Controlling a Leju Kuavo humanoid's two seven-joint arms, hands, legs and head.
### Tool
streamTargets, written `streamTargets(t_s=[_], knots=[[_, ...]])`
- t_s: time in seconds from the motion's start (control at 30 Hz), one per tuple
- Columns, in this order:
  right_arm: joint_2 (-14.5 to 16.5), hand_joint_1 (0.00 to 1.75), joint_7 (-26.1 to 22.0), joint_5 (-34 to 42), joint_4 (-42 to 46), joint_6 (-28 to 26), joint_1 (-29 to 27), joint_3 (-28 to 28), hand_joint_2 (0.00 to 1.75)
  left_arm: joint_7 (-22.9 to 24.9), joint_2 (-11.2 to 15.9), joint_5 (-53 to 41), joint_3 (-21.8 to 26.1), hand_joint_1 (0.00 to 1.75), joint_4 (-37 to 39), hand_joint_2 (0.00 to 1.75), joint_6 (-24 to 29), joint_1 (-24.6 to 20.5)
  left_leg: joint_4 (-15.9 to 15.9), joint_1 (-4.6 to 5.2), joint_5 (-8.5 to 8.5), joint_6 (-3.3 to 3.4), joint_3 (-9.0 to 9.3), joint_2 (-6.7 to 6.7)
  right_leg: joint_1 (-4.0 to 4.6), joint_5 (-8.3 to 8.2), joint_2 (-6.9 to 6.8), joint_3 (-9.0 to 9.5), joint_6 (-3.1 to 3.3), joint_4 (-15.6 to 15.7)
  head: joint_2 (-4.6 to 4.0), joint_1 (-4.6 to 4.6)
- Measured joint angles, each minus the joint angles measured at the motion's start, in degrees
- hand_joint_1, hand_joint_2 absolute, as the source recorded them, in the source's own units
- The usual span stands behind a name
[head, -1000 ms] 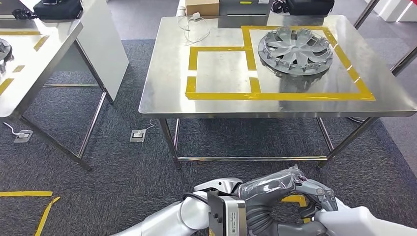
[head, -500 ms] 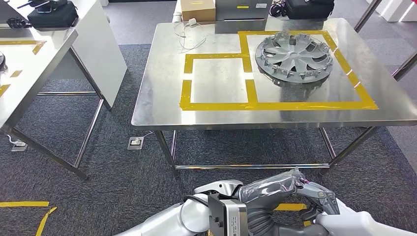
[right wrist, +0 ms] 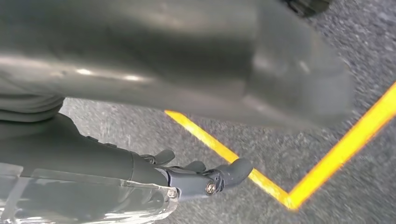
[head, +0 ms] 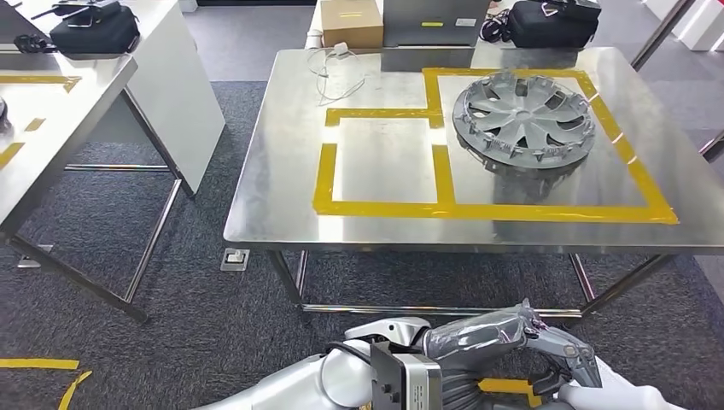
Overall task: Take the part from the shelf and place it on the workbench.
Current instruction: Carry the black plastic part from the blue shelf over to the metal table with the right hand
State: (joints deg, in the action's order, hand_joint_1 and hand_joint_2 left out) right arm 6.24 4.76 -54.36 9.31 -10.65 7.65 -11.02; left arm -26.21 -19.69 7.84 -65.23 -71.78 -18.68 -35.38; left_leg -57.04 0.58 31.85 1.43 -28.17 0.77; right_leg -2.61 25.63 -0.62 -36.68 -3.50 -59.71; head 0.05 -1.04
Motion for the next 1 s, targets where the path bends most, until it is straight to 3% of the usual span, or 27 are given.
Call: streamTargets(t_s=[0.03,0.1,0.17,0.27,0.3,0.33,0.4,0.47,0.53,0.63,0.67,0.73,0.8,0.83,0.87,0.93,1.0], knots=[[-0.03,0.0,-0.07,0.0,-0.01,0.02,0.01,0.01,0.0,0.06,-0.02,-0.04,-0.05,1.75,0.03,1.75,-0.01,0.01,-0.13,0.0,0.25,-0.11,-0.1,-0.07,0.03,0.26,0.09,0.16,0.84,-0.08,0.01,-0.04],[0.01,0.0,-0.21,0.0,-0.01,0.02,-0.06,0.02,0.0,0.11,-0.04,-0.07,-0.13,1.75,0.01,1.75,-0.02,-0.03,-1.76,-0.19,0.07,-0.5,-0.96,-0.2,-0.04,0.52,0.39,0.65,1.57,-0.18,0.01,0.15],[0.01,0.0,-0.38,-0.03,0.01,0.01,0.06,0.03,0.0,0.11,-0.05,-0.06,-0.16,1.75,-0.04,1.75,-0.02,-0.09,-7.26,-0.33,0.65,-1.09,-4.5,-0.33,-0.07,1.2,0.53,1.4,2.13,-0.08,0.01,0.39],[-0.07,0.0,-0.53,-0.03,-0.01,-0.01,0.04,0.03,0.0,0.29,0.02,0.02,-0.18,1.75,0.06,1.75,-0.07,-0.01,-16.91,-0.42,4.24,-1.42,-11.94,-0.44,0.07,2.3,0.53,2.61,2.55,-0.07,0.01,0.64],[-0.04,0.0,-0.55,0.02,-0.01,-0.09,0.09,0.02,0.0,0.44,0.05,0.19,-0.19,1.75,0.16,1.75,-0.24,0.04,-17.56,-0.42,4.22,-1.31,-13.29,-0.44,0.17,2.64,0.56,3.11,2.61,-0.08,0.01,0.66],[0.16,0.0,-0.26,0.12,-0.01,-0.29,0.29,0.0,0.0,0.62,0.07,0.57,-0.21,1.75,0.31,1.75,-0.55,0.06,-16.19,-0.38,2.88,-1.04,-13.62,-0.44,0.31,2.96,0.64,3.65,2.67,-0.07,0.01,0.7],[1.29,0.0,1.52,0.28,0.0,-1.07,1.36,-0.1,0.0,1.15,0.05,2.09,-0.45,1.75,0.62,1.75,-1.22,-0.06,-8.8,-0.12,-2.85,-0.07,-11.73,-0.47,0.58,3.61,0.95,4.59,2.73,0.0,0.01,0.75],[3.03,0.0,3.47,0.23,0.01,-1.77,2.92,-0.18,0.0,1.79,-0.04,4.07,-1.09,1.75,1.17,1.75,-1.09,-0.44,-2.95,0.38,-6.19,0.92,-9.72,-0.41,0.68,4.04,1.3,5.07,2.51,0.26,0.01,0.71],[4.41,0.0,4.01,0.15,0.01,-1.98,4.03,-0.17,0.0,2.08,-0.23,5.52,-1.93,1.75,2.03,1.75,-0.26,-0.9,-1.68,0.81,-6.41,1.39,-9.01,-0.27,0.56,4.26,1.34,5.3,1.91,0.68,0.01,0.91],[5.27,0.0,4.01,0.13,0.05,-2.09,4.58,-0.18,0.0,1.79,-0.43,6.56,-2.94,1.75,3.13,1.75,0.66,-1.4,0.26,0.46,-7.46,1.35,-7.41,-0.31,0.6,5.19,1.06,5.38,1.13,0.02,0.01,1.02],[5.28,0.0,3.98,0.13,0.07,-2.12,4.7,-0.19,0.0,1.69,-0.44,6.71,-3.24,1.75,3.4,1.75,0.84,-1.54,0.87,0.27,-7.6,1.31,-6.88,-0.39,0.65,6.25,1.01,4.44,0.99,-1.98,0.01,0.91],[5.13,0.0,3.83,0.16,0.07,-2.21,4.83,-0.23,0.0,1.79,-0.41,6.76,-3.99,1.75,4.04,1.75,1.28,-1.74,1.13,0.25,-7.38,1.45,-6.48,-0.43,0.7,9.11,0.99,0.42,0.75,-9.03,0.01,0.73],[5.02,0.0,3.35,0.28,0.07,-2.41,4.69,-0.34,0.0,2.24,-0.4,6.57,-4.91,1.75,4.98,1.75,2.28,-1.89,1.04,0.33,-7.04,1.5,-6.39,-0.25,0.73,9.93,0.98,-3.17,0.51,-14.1,0.01,0.7],[4.81,0.0,2.56,0.22,0.08,-2.26,4.45,-0.4,0.0,2.56,-0.4,6.46,-5.49,1.75,5.59,1.75,3.25,-2.14,0.94,0.33,-6.84,1.45,-6.28,-0.14,0.75,8.7,0.98,-3.46,0.46,-13.53,0.01,0.7],[4.49,0.0,1.37,0.08,0.09,-2.01,4.03,-0.45,0.0,2.81,-0.4,6.38,-6.09,1.75,6.25,1.75,4.49,-2.55,0.79,0.31,-6.57,1.33,-6.11,-0.01,0.73,6.6,0.94,-2.53,0.45,-10.71,0.01,0.7],[3.27,0.0,-1.34,0.23,0.12,-2.2,2.42,-0.59,0.0,2.9,-0.4,6.44,-7.4,1.75,7.68,1.75,6.52,-3.85,0.11,0.44,-5.82,0.85,-5.83,0.28,0.71,2.7,0.78,0.82,0.54,-2.79,0.01,0.69],[1.93,0.0,-2.73,1.39,0.11,-3.85,0.23,-1.21,0.0,2.69,-0.39,6.61,-8.83,1.75,8.66,1.75,6.91,-5.17,-0.51,0.67,-5.19,0.35,-5.85,0.66,0.82,1.67,0.66,2.63,1.06,0.73,0.01,0.75]])
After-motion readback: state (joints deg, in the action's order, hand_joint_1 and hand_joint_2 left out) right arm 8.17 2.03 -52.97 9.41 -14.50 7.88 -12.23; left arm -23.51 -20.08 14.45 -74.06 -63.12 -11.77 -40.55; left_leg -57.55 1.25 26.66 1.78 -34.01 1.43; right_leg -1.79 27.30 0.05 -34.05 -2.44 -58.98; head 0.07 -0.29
